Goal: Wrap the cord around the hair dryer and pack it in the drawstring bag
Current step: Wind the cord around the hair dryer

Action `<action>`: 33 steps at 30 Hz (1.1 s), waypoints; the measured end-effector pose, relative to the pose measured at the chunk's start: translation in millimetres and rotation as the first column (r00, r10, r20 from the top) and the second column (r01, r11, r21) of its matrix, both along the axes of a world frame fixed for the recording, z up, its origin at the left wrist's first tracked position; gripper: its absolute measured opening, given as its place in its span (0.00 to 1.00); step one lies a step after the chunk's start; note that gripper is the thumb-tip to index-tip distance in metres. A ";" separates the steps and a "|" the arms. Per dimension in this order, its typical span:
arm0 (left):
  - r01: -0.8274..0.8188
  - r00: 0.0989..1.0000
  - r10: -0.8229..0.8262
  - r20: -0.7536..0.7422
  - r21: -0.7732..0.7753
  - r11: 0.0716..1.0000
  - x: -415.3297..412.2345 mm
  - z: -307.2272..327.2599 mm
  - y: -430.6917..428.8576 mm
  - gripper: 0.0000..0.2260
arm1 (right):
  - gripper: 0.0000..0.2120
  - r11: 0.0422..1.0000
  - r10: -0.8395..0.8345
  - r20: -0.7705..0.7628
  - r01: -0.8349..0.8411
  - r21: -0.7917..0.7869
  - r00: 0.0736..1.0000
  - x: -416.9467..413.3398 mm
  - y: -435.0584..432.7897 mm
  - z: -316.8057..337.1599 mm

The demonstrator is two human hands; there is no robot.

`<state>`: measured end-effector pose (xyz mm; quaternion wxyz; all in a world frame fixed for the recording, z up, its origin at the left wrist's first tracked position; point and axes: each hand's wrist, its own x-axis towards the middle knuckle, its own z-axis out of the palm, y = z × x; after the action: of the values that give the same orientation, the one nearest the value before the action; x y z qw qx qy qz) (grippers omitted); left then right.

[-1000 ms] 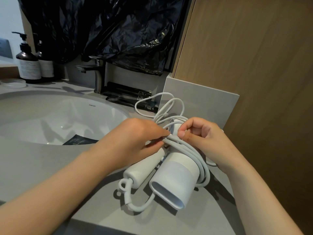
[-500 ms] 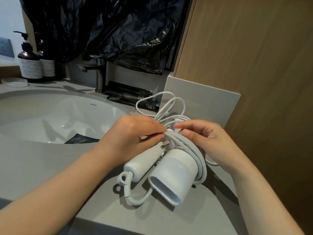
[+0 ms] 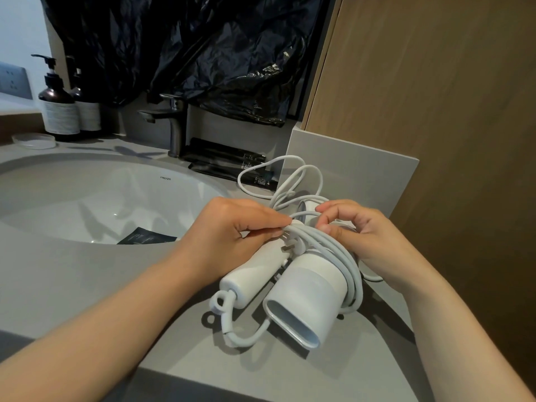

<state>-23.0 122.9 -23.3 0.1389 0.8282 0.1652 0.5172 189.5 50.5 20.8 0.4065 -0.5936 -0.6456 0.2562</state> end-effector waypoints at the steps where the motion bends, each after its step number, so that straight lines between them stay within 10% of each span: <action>1: -0.009 1.000 0.009 0.004 0.003 1.000 0.3 -0.6 -0.5 0.10 | 0.11 1.000 0.001 -0.001 -0.001 -0.004 1.000 0.3 -0.3 -0.1; 33: -0.036 0.998 0.036 0.059 0.015 0.999 0.7 -4.2 -6.2 0.08 | 0.12 0.990 0.100 0.021 -0.097 -0.103 0.995 -5.9 -6.5 4.1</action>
<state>-22.2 116.7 -27.5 0.1278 0.8105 0.1718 0.5452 183.6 43.9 24.9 0.3543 -0.5842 -0.6653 0.3008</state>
